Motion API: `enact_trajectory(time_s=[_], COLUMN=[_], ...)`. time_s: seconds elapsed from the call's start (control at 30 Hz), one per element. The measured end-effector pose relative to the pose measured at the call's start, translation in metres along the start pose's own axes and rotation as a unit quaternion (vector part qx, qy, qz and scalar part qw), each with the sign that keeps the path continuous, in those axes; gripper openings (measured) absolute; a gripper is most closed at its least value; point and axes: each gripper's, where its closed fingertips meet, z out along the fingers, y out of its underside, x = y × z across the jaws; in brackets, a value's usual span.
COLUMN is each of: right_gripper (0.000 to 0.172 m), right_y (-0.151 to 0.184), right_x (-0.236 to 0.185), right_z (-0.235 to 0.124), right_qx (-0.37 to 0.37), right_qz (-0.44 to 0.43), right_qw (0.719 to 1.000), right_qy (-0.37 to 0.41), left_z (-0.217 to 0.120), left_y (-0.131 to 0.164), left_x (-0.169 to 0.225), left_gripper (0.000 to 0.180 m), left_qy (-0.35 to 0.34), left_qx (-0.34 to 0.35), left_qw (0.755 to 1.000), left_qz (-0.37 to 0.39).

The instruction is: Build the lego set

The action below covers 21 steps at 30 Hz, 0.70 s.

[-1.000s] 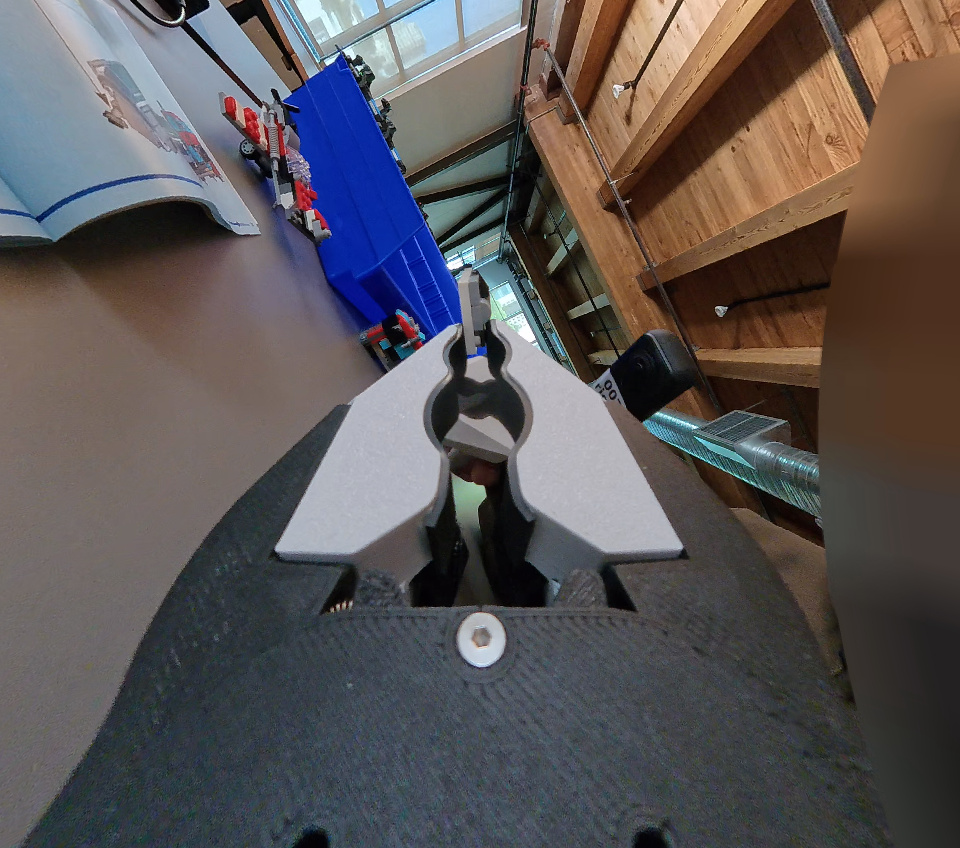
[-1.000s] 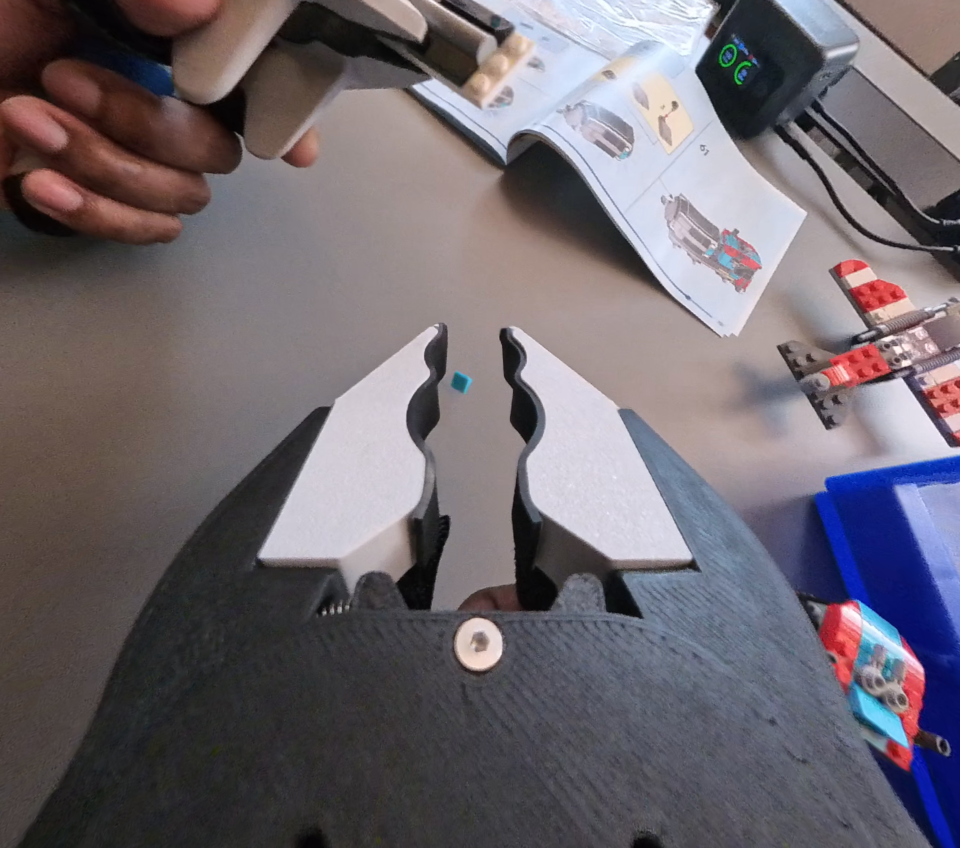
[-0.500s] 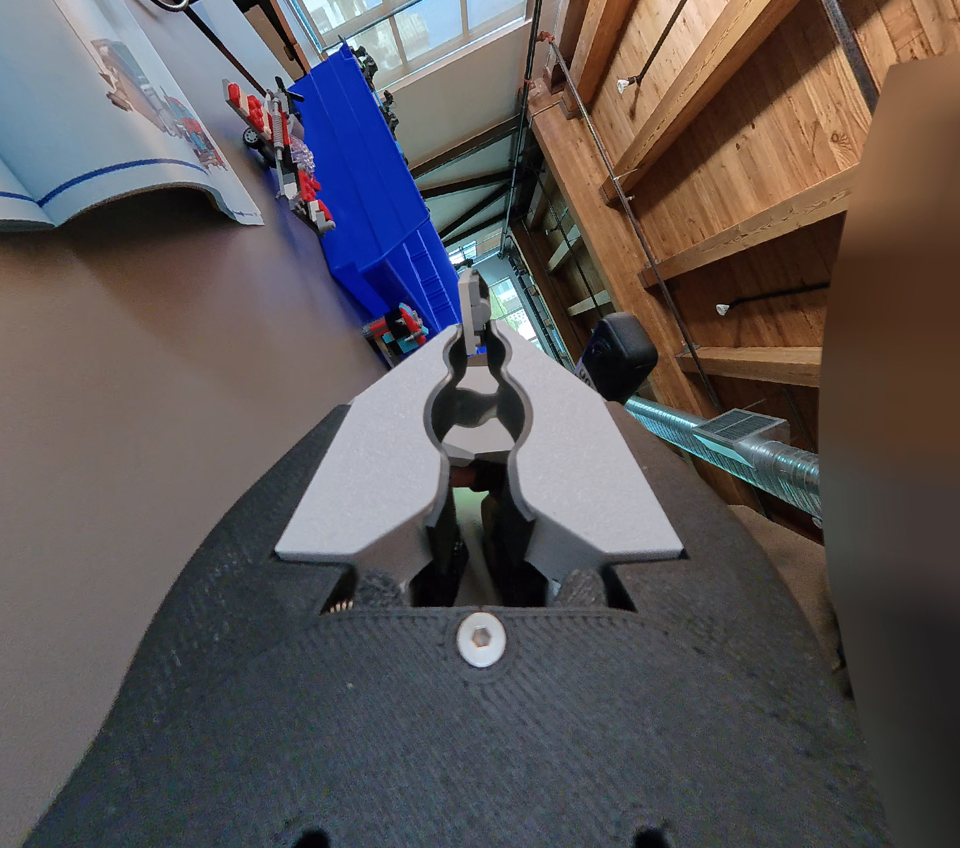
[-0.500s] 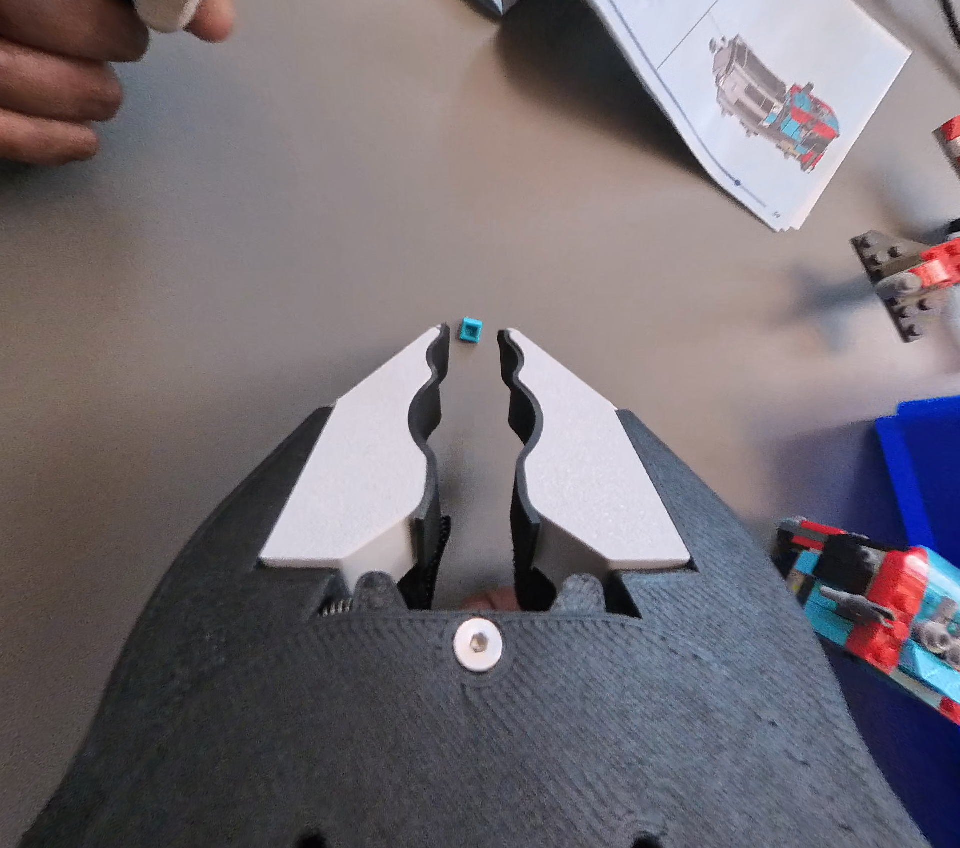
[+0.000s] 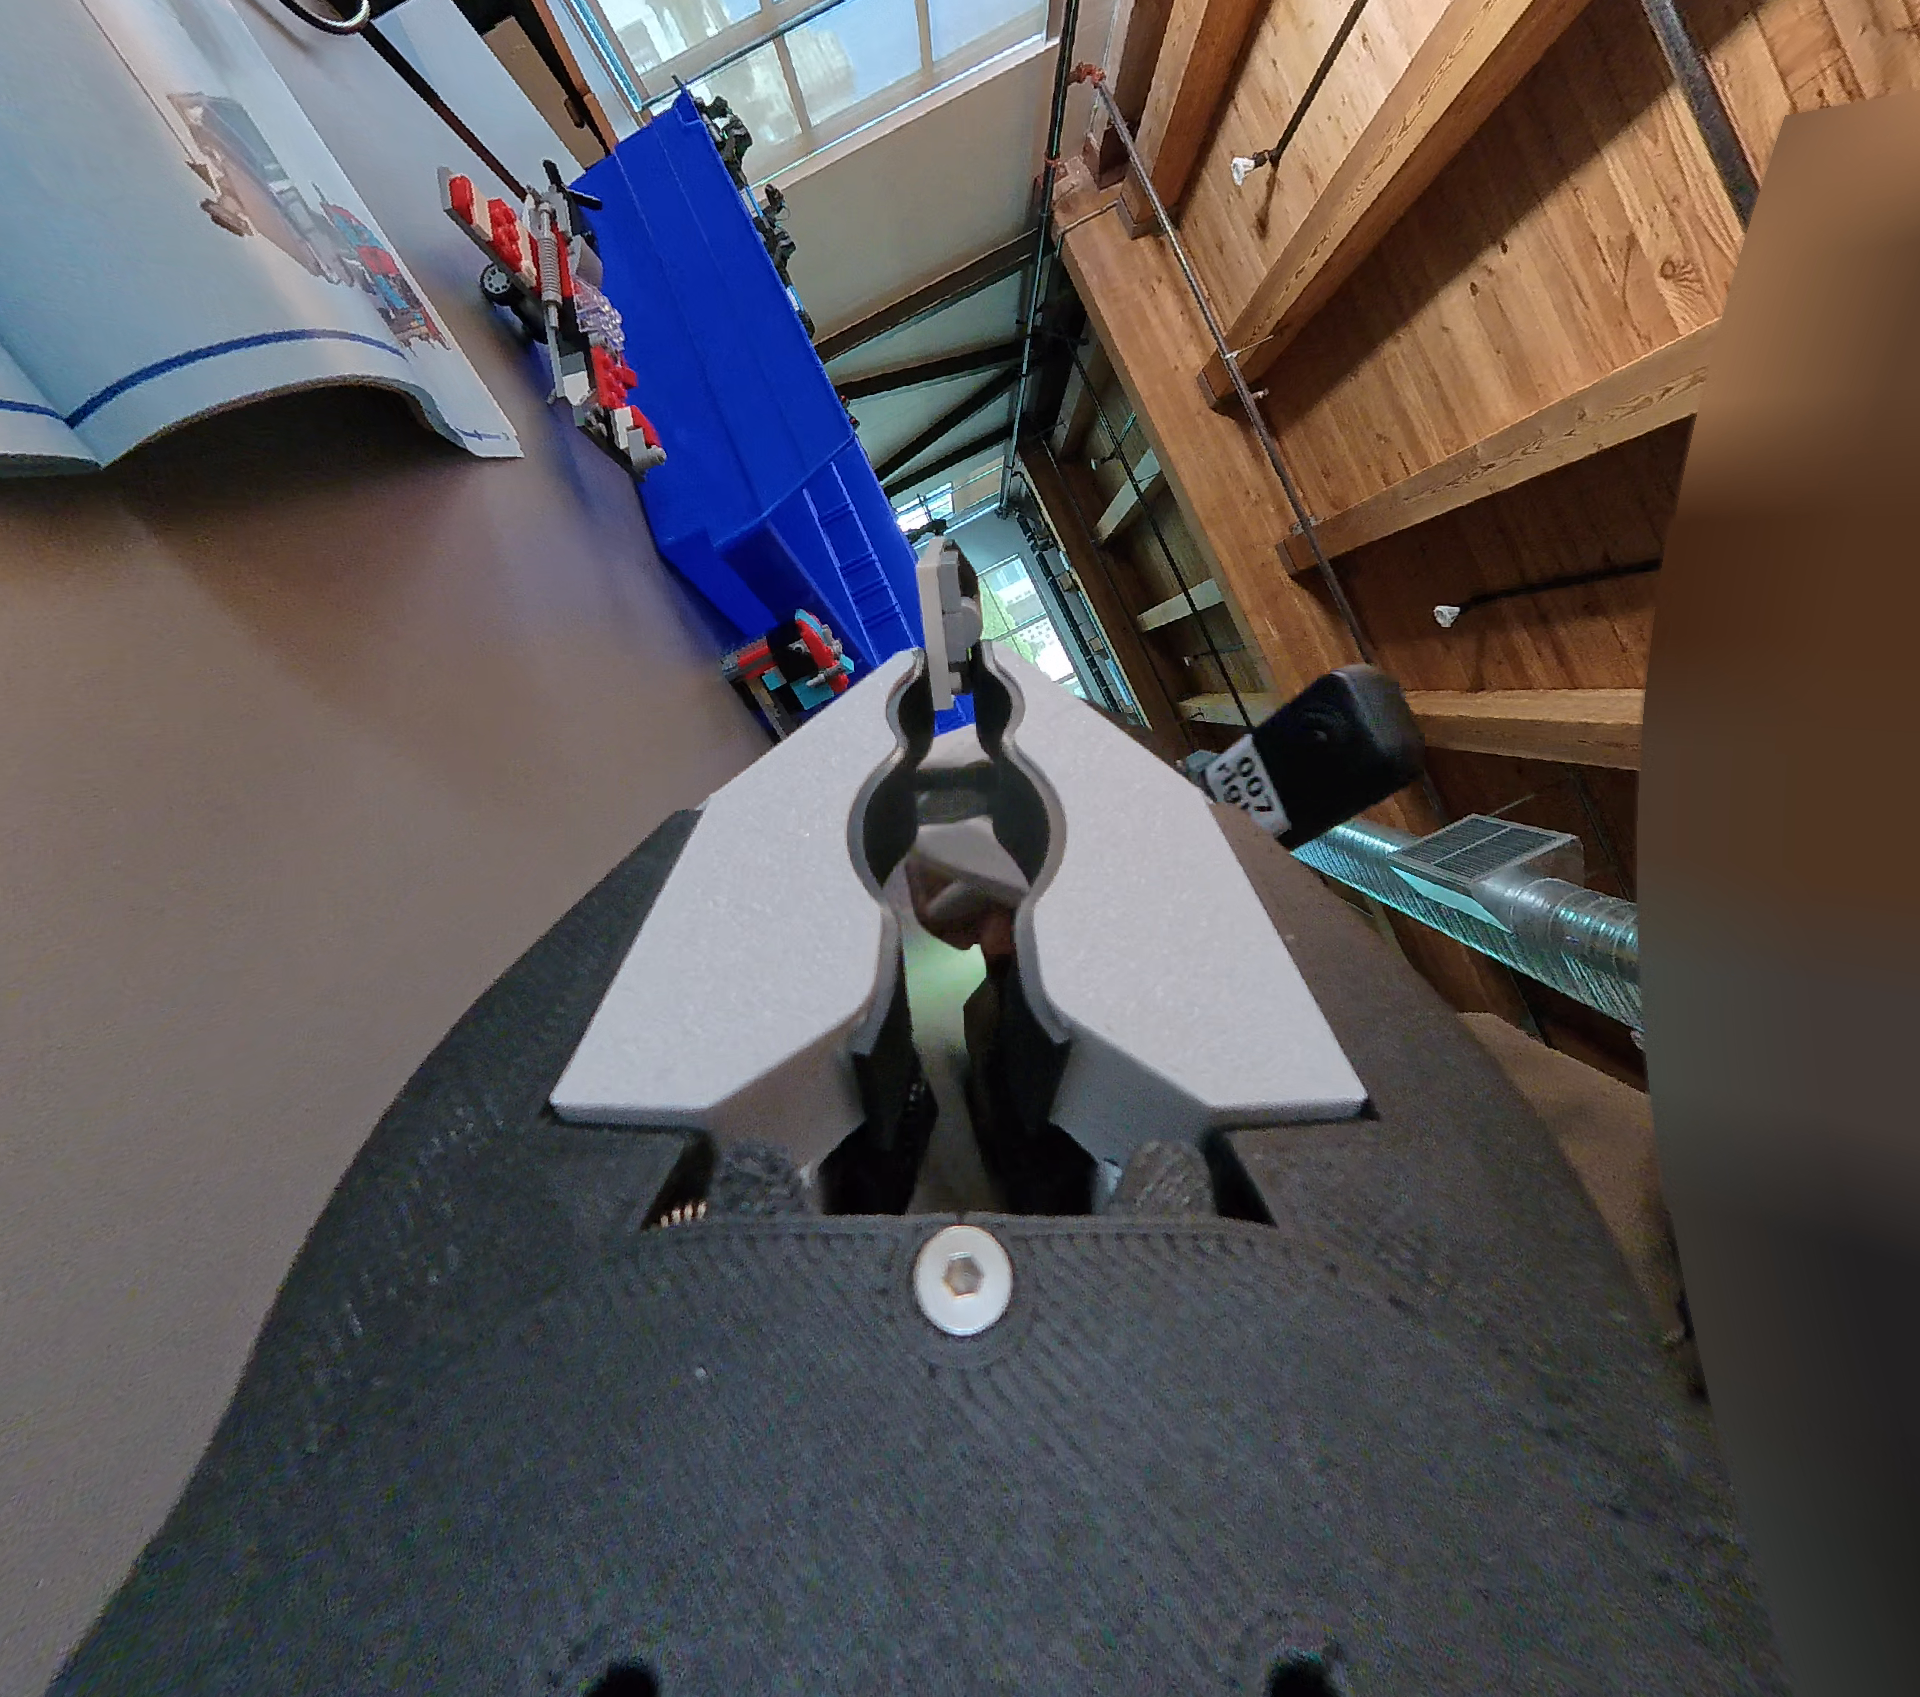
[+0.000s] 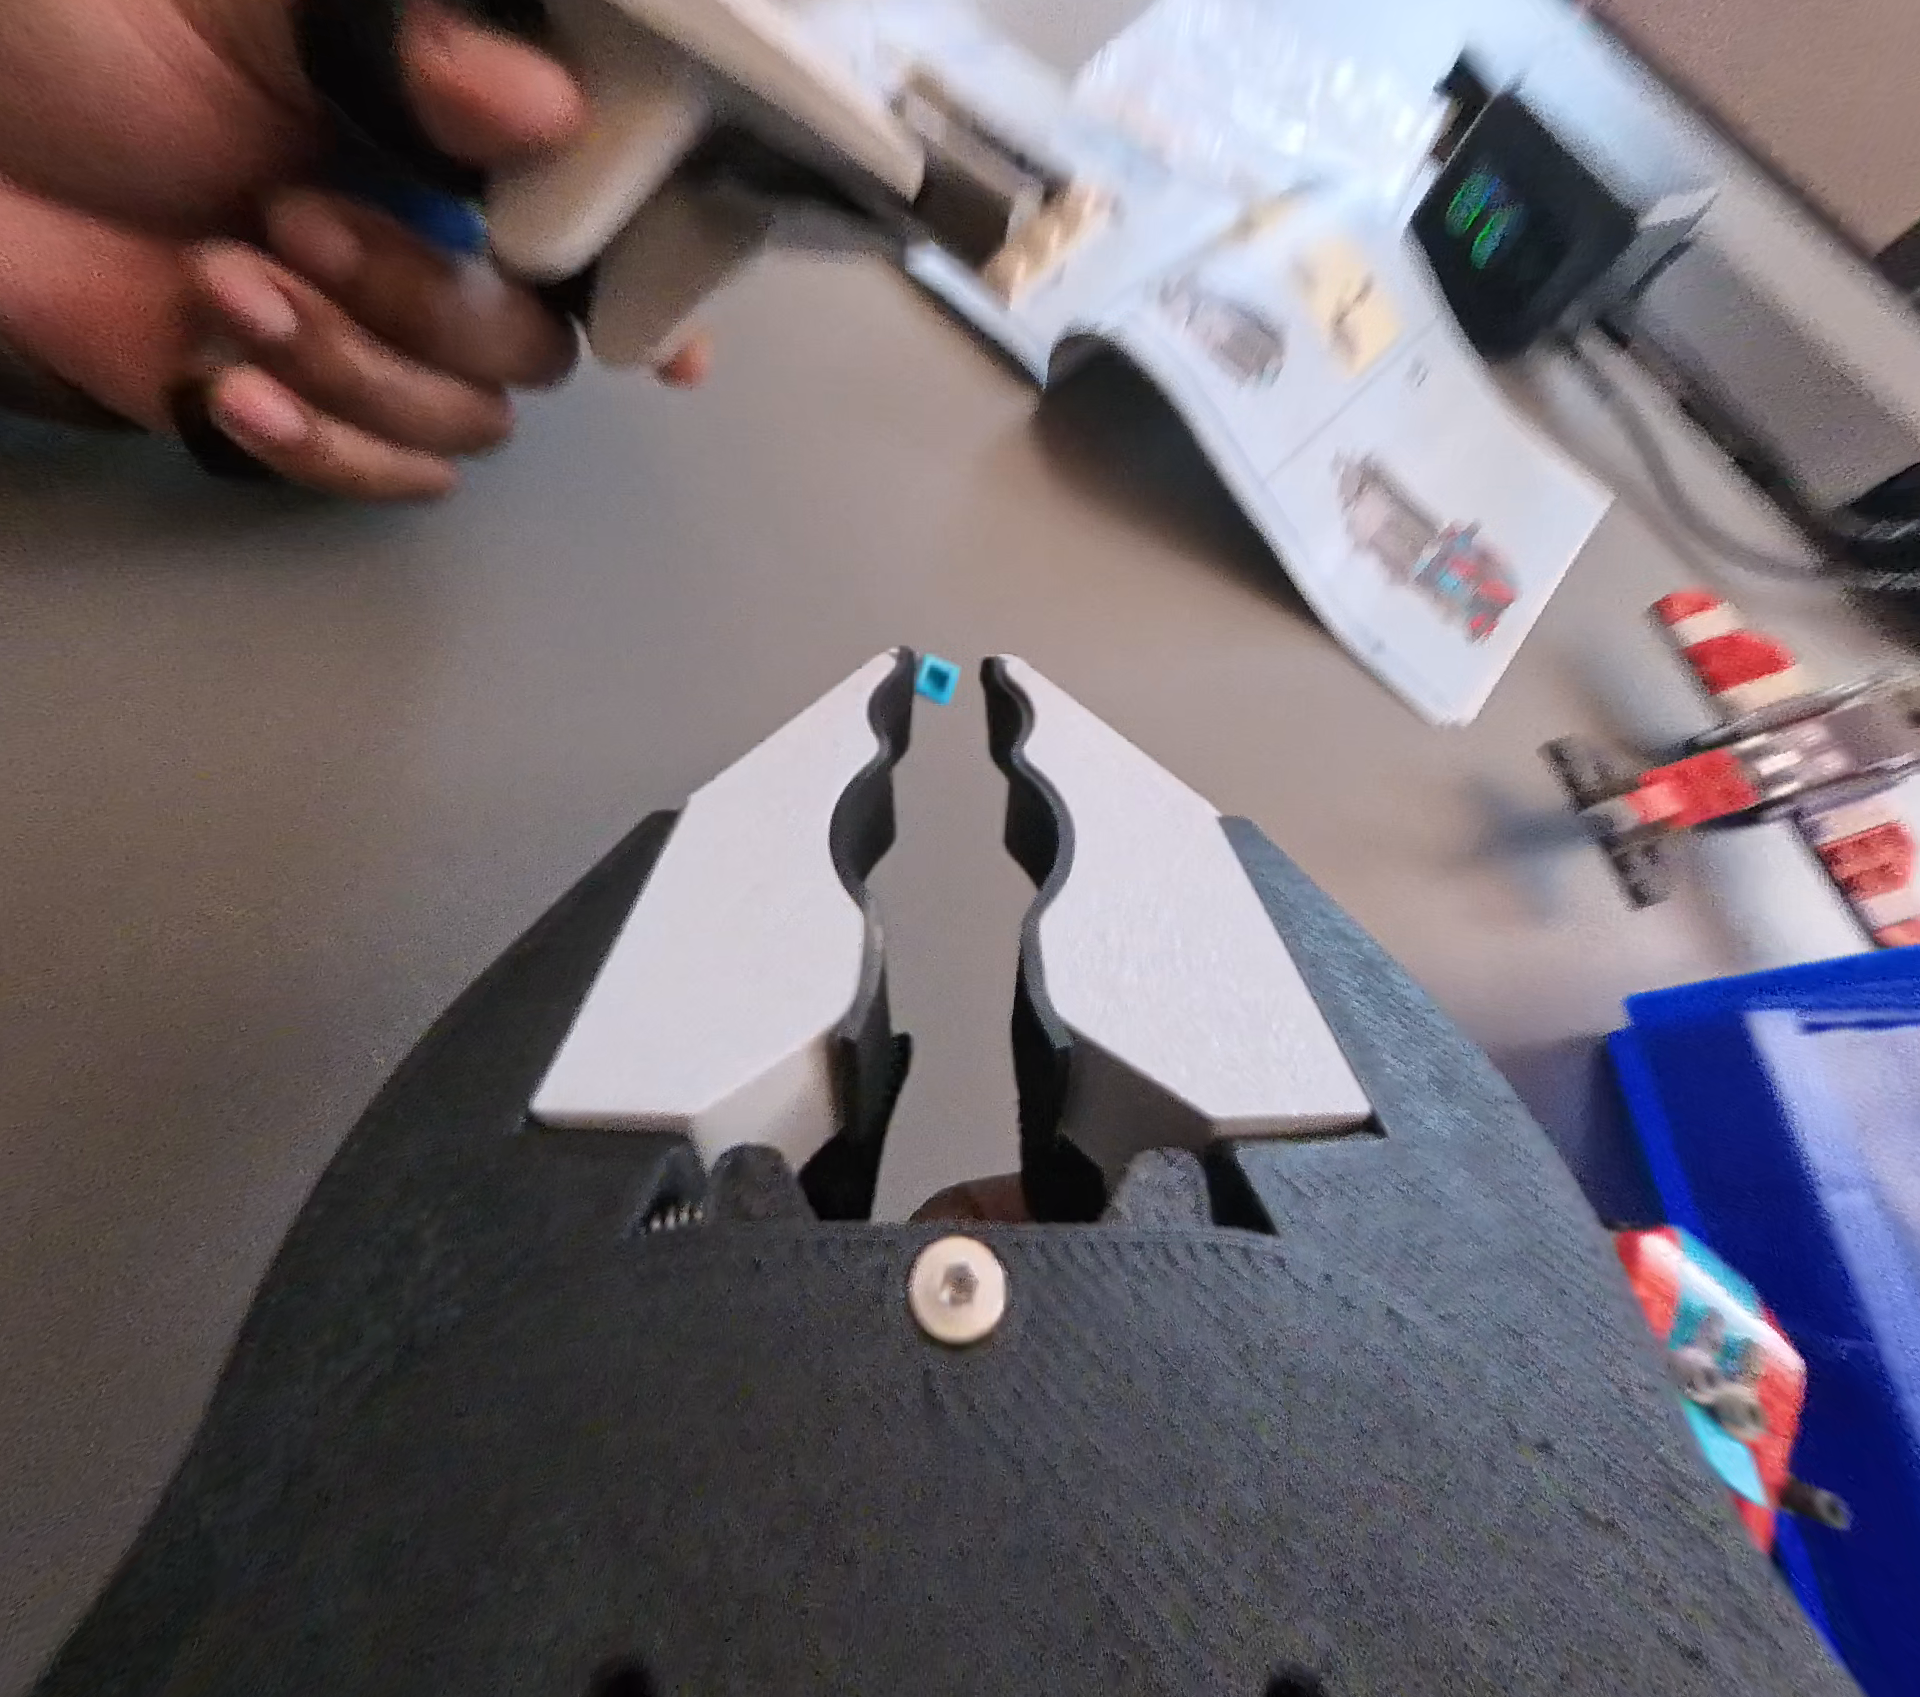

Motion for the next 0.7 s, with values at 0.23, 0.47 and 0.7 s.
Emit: enact_trajectory(time_s=[0.23,0.47,0.7], right_gripper=[0.022,0.02,0.019], right_y=[-0.002,0.01,0.015], right_x=[0.021,-0.004,-0.026], right_z=[-0.014,0.002,0.027], right_qx=[0.02,-0.018,-0.041], right_qz=[0.038,0.035,0.046], right_qw=[0.999,0.999,0.997], right_qy=[0.013,-0.026,-0.055], left_z=[0.001,0.0,-0.002], left_y=[0.001,-0.001,-0.005], left_x=[-0.002,-0.003,-0.001], left_gripper=[0.007,0.007,0.007], left_qy=[-0.002,-0.005,-0.007], left_qx=[-0.002,0.003,0.009], left_qw=[1.0,1.0,1.0], left_qz=[-0.003,-0.001,0.004])
